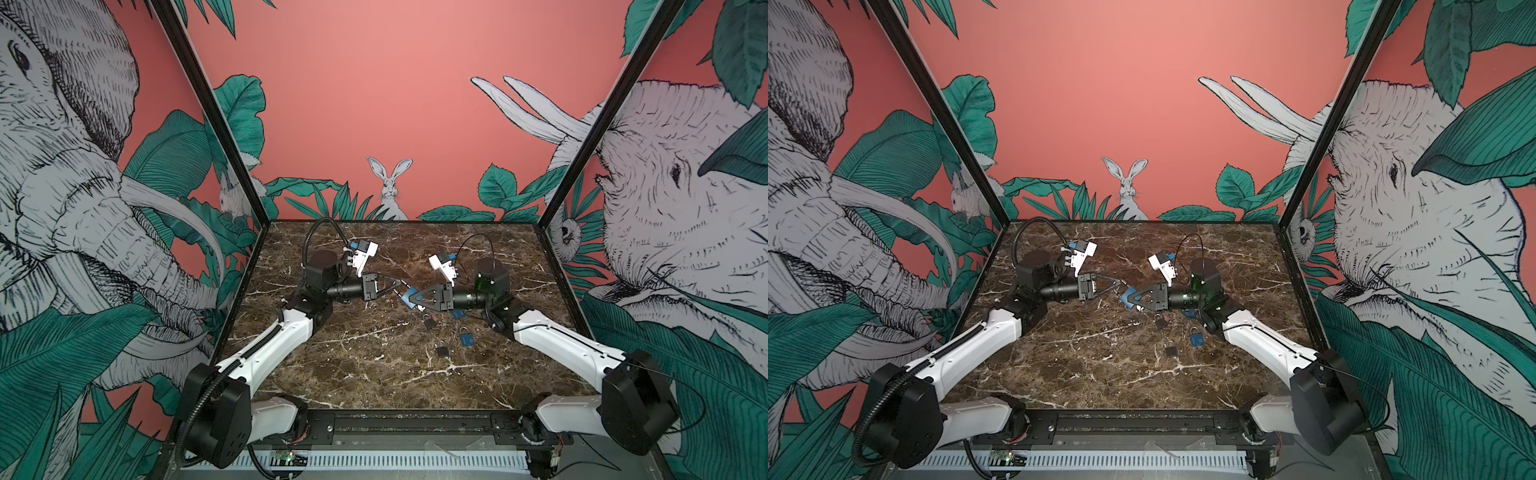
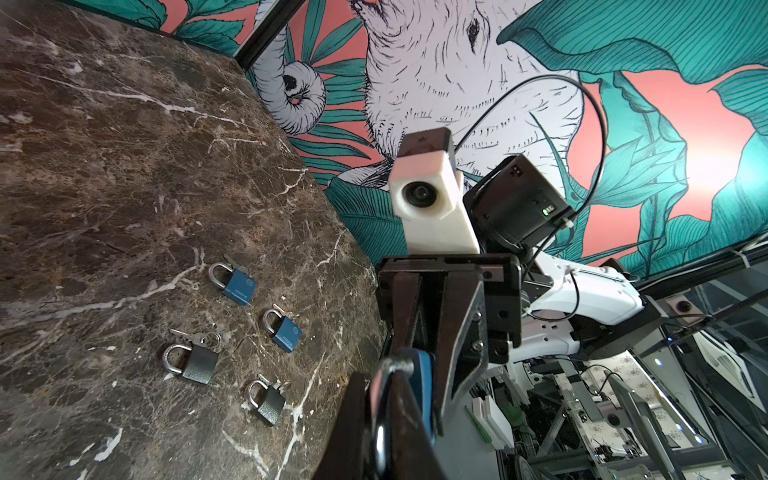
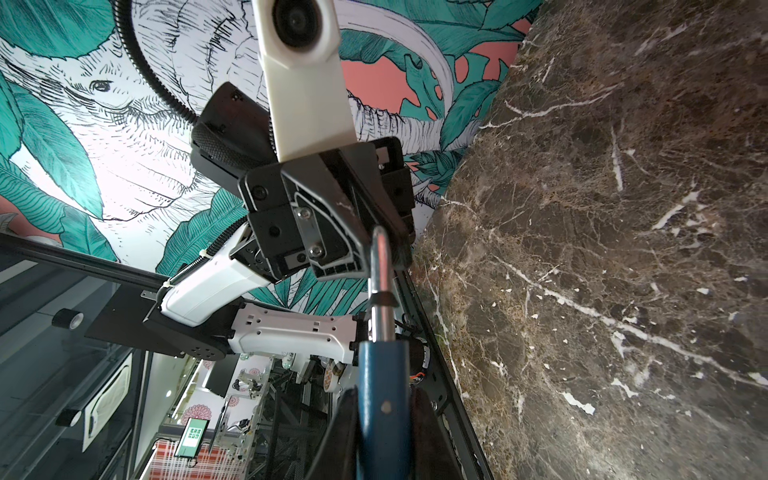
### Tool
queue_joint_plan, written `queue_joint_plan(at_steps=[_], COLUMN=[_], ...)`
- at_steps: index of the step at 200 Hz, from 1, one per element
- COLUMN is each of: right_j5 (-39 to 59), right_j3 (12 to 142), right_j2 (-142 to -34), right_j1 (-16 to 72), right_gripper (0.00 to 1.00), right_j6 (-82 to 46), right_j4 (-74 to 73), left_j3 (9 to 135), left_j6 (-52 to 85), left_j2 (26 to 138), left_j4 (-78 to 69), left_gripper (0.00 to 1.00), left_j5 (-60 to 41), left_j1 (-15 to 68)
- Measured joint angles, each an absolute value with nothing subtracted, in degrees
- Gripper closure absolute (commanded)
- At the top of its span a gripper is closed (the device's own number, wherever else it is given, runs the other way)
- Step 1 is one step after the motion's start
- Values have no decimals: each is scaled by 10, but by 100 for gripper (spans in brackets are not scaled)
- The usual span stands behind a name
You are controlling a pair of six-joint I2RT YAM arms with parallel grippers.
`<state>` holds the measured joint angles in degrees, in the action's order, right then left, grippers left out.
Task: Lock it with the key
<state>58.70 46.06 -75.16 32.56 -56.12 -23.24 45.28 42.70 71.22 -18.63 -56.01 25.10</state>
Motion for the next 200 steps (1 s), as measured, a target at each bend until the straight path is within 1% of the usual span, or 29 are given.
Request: queue_joint_plan(at_steps=[54, 109, 200], right_j5=[588, 604, 613], right_j3=[460, 460, 460], right_j2=[-775, -813, -832], right_j1=[325, 325, 322], right_gripper=[100, 100, 100], right_j6=[-566, -607, -626], right_j4=[-243, -316, -353], left_j3=[414, 390, 351], left_j6=[446, 464, 495], left_j2=[696, 672, 657], left_j4=[-216, -230, -288], left_gripper=[100, 100, 100], left_j5=[-518, -461, -388], left_j1=[259, 264, 295])
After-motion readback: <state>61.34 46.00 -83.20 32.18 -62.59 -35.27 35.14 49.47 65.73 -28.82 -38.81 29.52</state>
